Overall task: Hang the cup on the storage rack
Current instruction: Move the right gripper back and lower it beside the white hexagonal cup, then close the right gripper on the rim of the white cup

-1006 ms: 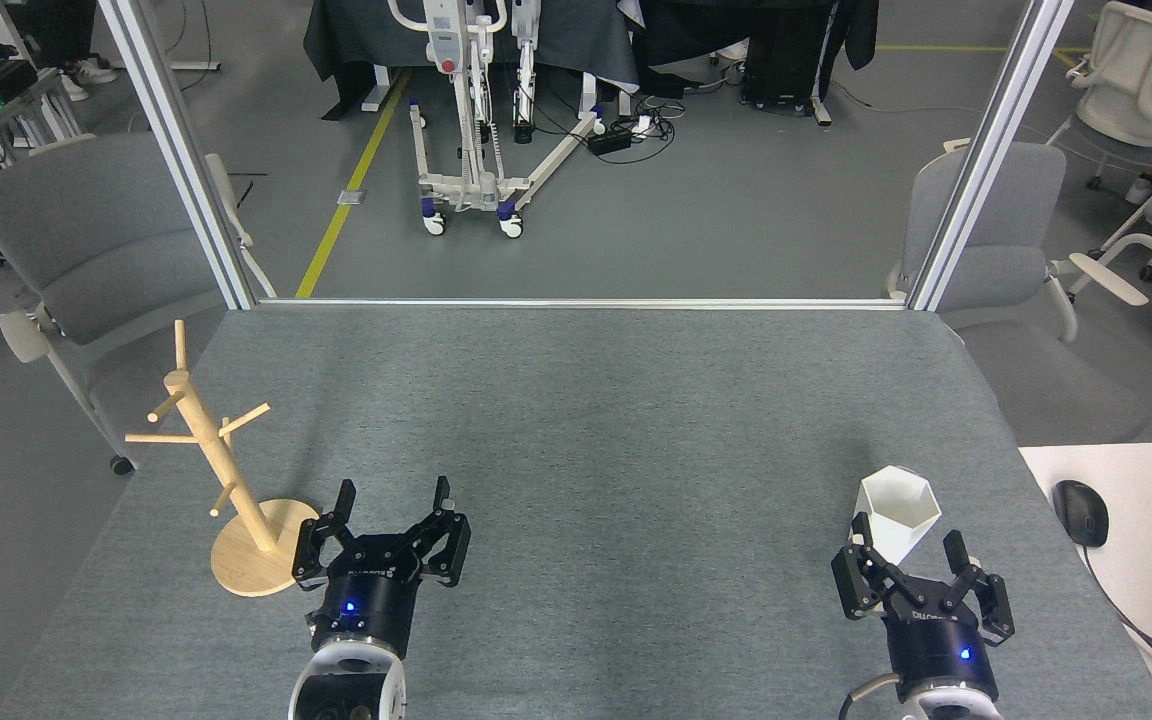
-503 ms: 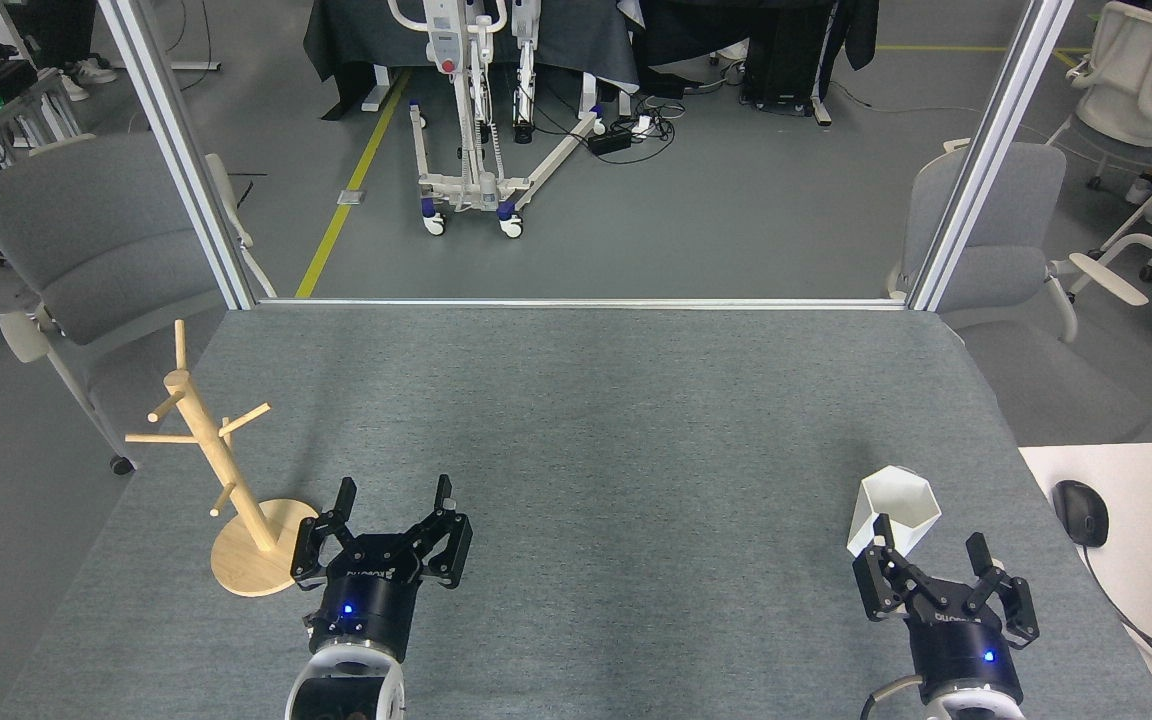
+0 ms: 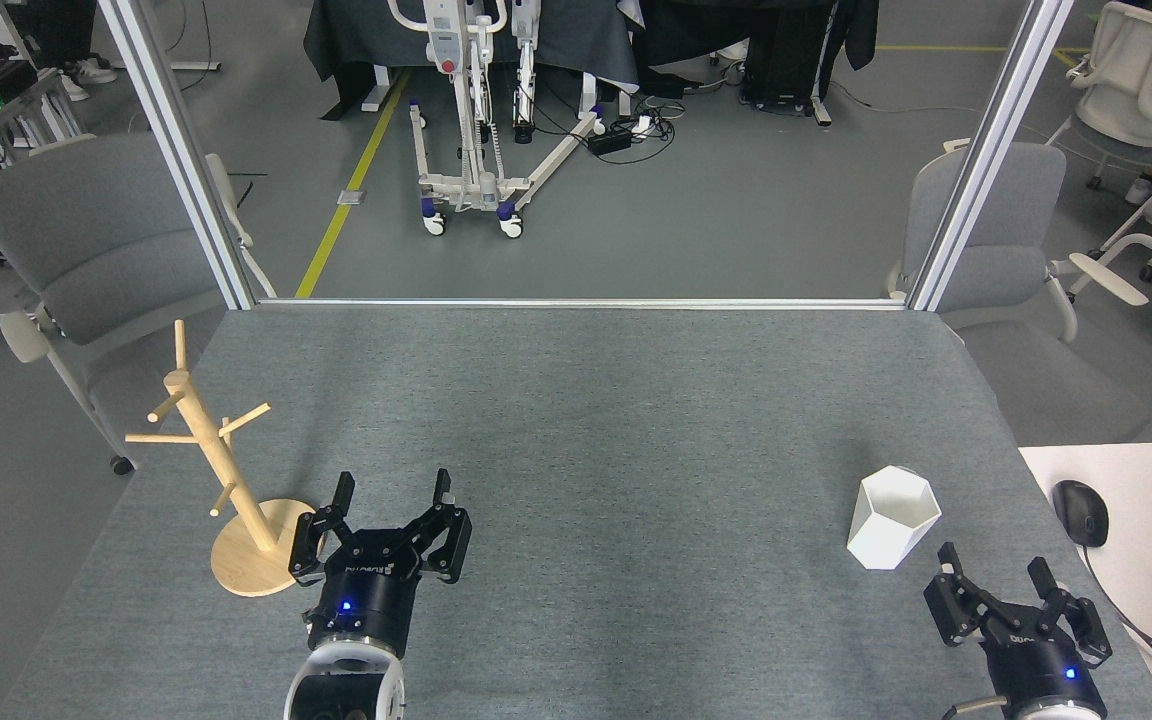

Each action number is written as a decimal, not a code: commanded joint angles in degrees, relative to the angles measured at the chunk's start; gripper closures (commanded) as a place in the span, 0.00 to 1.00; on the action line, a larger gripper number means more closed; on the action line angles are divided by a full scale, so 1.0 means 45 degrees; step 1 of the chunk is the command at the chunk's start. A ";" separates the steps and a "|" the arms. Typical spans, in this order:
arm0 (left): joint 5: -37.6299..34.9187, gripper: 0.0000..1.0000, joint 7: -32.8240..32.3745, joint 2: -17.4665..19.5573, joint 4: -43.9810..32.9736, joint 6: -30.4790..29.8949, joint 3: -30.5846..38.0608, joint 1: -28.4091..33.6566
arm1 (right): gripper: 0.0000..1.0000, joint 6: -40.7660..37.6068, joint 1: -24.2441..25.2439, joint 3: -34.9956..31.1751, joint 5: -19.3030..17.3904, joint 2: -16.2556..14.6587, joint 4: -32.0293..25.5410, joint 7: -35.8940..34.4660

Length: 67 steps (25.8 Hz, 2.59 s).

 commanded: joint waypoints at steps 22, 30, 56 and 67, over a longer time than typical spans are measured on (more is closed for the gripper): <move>0.0000 0.01 -0.0034 0.0003 -0.0016 -0.0014 -0.0125 -0.0091 | 0.00 -0.0059 -0.1325 0.1719 0.0525 -0.0302 0.1638 -0.0051; 0.0000 0.01 -0.0015 0.0062 0.0023 0.0064 -0.0067 -0.0032 | 0.00 -0.0059 -0.1969 0.1856 0.0974 -0.0302 0.2302 -0.0051; 0.0019 0.01 0.0005 0.0062 0.0121 -0.0034 -0.0027 0.0026 | 0.00 0.0039 -0.2536 0.2344 0.1326 -0.0263 0.3025 -0.0051; 0.0000 0.01 0.0005 0.0101 0.0199 -0.0053 -0.0027 0.0007 | 0.00 0.0097 -0.2848 0.2325 0.1326 -0.0282 0.3396 -0.0070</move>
